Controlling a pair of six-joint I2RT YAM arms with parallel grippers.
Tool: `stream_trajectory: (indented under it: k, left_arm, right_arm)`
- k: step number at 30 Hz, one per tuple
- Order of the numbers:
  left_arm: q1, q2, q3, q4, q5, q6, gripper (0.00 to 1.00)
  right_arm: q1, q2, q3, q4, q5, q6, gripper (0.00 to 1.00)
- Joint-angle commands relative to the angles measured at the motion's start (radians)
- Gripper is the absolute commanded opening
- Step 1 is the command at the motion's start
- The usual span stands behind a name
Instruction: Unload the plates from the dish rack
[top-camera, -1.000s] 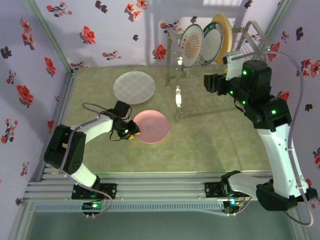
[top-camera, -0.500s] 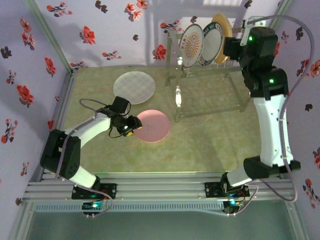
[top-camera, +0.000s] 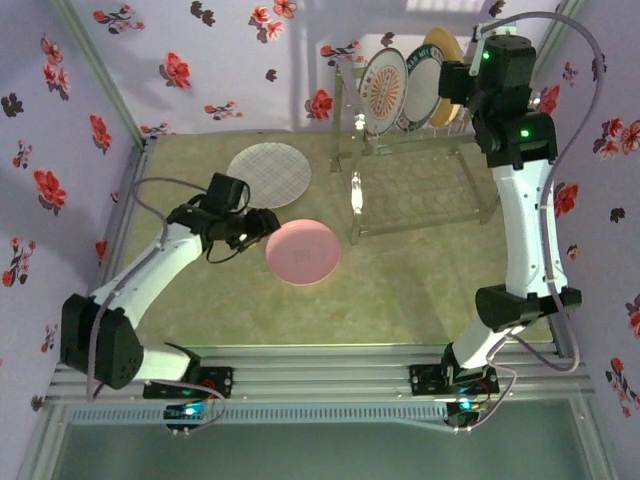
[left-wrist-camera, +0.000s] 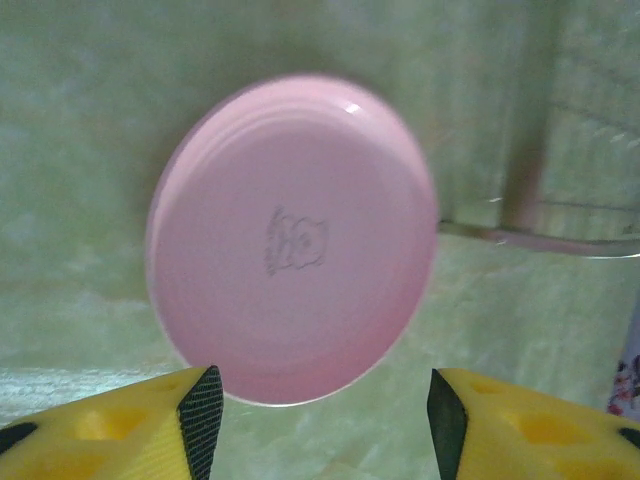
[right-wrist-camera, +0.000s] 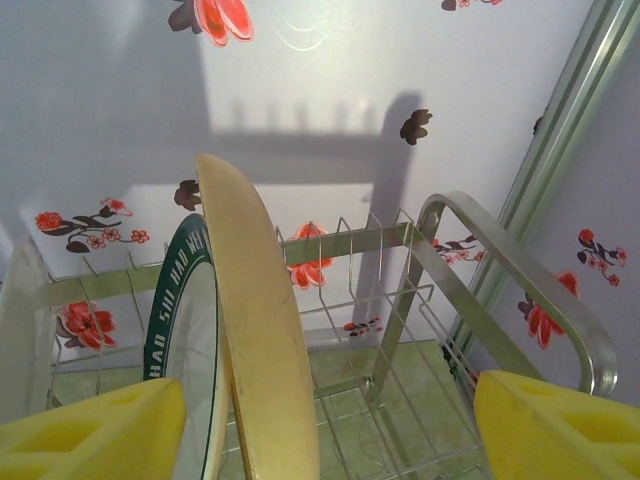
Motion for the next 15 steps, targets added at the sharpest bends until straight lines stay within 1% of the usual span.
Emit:
stream_trajectory:
  k: [1,2,4,9,12,15]
  left_arm:
    - [-0.005,-0.055,0.084,-0.028,-0.035,0.029,0.59]
    - [-0.006,-0.067,0.106,-0.013,-0.034,0.031,0.59]
    - [-0.006,-0.09,0.143,0.028,-0.034,0.029,0.61]
    - [-0.005,-0.124,0.228,0.127,-0.016,0.018,0.64]
    - [-0.006,-0.123,0.273,0.157,-0.003,0.008,0.65]
    - [-0.005,-0.127,0.296,0.168,0.001,0.0,0.65]
  right_arm:
    - [-0.008,0.022,0.035,0.004,0.013,-0.022,0.77]
    - [-0.007,0.029,0.038,0.005,0.013,-0.028,0.76]
    - [-0.009,0.04,0.043,0.009,0.055,-0.046,0.75]
    - [-0.007,0.066,0.062,0.016,0.087,-0.091,0.72]
    - [-0.007,0.079,0.065,0.021,0.104,-0.114,0.68]
    - [-0.006,0.088,0.068,0.025,0.12,-0.133,0.62]
